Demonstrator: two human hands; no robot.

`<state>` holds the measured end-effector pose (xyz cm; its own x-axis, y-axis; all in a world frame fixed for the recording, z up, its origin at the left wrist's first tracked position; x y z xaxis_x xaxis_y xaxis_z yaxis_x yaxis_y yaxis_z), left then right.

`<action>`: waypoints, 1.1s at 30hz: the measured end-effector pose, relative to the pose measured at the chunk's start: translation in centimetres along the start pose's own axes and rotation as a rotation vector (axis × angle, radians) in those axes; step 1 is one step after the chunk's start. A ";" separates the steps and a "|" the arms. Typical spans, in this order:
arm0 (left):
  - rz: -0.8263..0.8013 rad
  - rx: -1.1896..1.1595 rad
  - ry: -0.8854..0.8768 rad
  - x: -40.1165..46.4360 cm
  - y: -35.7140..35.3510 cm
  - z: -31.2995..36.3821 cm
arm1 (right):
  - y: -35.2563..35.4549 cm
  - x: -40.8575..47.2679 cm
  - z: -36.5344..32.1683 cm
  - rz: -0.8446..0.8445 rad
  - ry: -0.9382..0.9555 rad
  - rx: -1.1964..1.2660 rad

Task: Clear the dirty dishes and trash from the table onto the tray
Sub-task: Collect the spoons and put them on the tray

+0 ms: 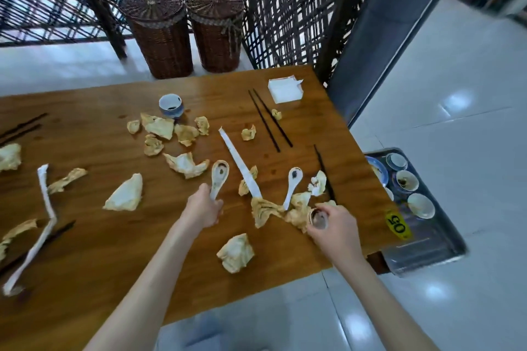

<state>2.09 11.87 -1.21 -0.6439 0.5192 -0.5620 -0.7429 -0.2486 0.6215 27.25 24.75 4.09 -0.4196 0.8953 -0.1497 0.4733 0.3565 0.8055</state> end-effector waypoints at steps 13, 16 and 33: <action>-0.072 0.140 -0.109 1.5 -6.2 6.9 | 2.6 6.9 1.7 -0.055 -0.009 0.031; -0.091 0.244 -0.162 1.6 -8.8 8.3 | 3.3 8.4 1.8 -0.067 -0.014 0.037; -0.022 0.371 0.012 3.1 -16.1 11.4 | 5.4 16.4 5.0 -0.215 0.097 0.013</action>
<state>14.10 26.78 -6.74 -0.6321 0.5106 -0.5829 -0.6416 0.0769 0.7632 26.82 42.65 3.08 -0.5841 0.7688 -0.2604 0.3747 0.5400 0.7537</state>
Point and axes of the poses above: each hand's wrist, its own x-axis towards the middle knuckle, its own y-axis out of the back of the hand, z = x × y, the point moved 6 cm from there along x, towards the middle knuckle, and after that the axes turned 5 degrees about x, right-handed, at the moved point
